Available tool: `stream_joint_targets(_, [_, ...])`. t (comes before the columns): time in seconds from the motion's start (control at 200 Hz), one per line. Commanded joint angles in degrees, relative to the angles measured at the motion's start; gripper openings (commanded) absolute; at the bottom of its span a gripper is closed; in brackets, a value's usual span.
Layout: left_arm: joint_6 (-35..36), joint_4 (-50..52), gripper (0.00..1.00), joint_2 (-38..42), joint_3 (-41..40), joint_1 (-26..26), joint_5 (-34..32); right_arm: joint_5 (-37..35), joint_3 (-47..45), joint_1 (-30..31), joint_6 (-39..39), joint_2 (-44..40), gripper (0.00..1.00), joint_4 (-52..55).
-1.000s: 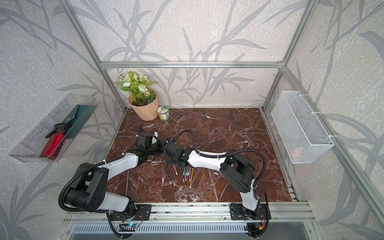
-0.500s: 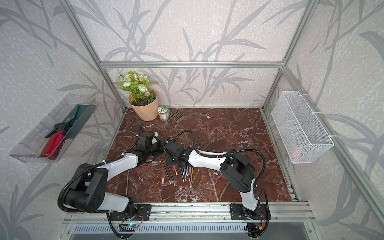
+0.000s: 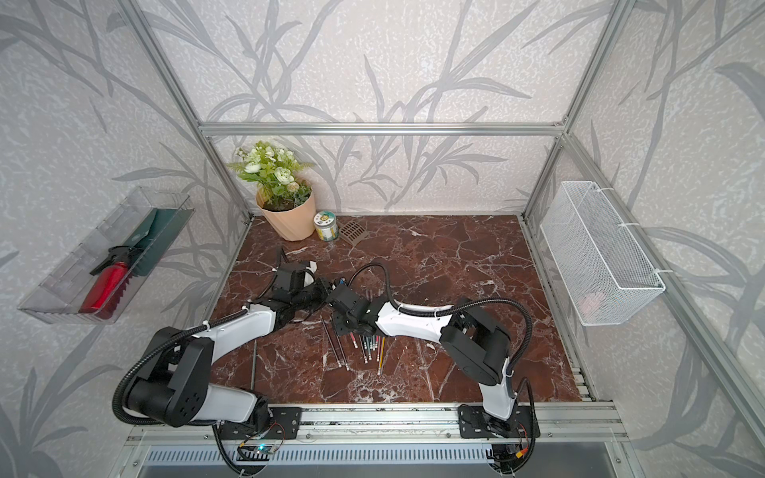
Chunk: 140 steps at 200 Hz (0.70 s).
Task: Remove the protective cover of the pencils
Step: Remove the protective sleeve from the pencil.
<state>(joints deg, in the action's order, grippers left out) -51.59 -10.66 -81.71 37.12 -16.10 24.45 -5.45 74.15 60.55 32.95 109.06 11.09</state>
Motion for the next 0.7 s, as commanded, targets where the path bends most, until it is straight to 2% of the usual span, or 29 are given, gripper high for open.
stream_joint_targets(0.0, [0.0, 0.9, 0.0, 1.5, 1.7, -0.2, 0.3, -1.1, -1.4, 0.4, 0.0, -2.7, 0.36, -1.0])
stream_joint_targets(0.25, [0.3, 1.5, 0.0, 1.8, 2.0, -0.2, 0.0, -1.1, -2.5, 0.4, 0.1, -2.9, 0.34, -1.5])
stream_joint_targets(0.42, [1.1, 2.6, 0.0, 2.2, 2.3, -0.2, -0.8, -1.3, -3.2, 0.5, -0.1, -3.7, 0.21, -1.6])
stream_joint_targets(0.695, [2.3, 4.6, 0.0, 3.2, 2.8, -0.2, -2.3, -2.4, -3.2, 2.2, -1.9, -4.4, 0.07, -1.2])
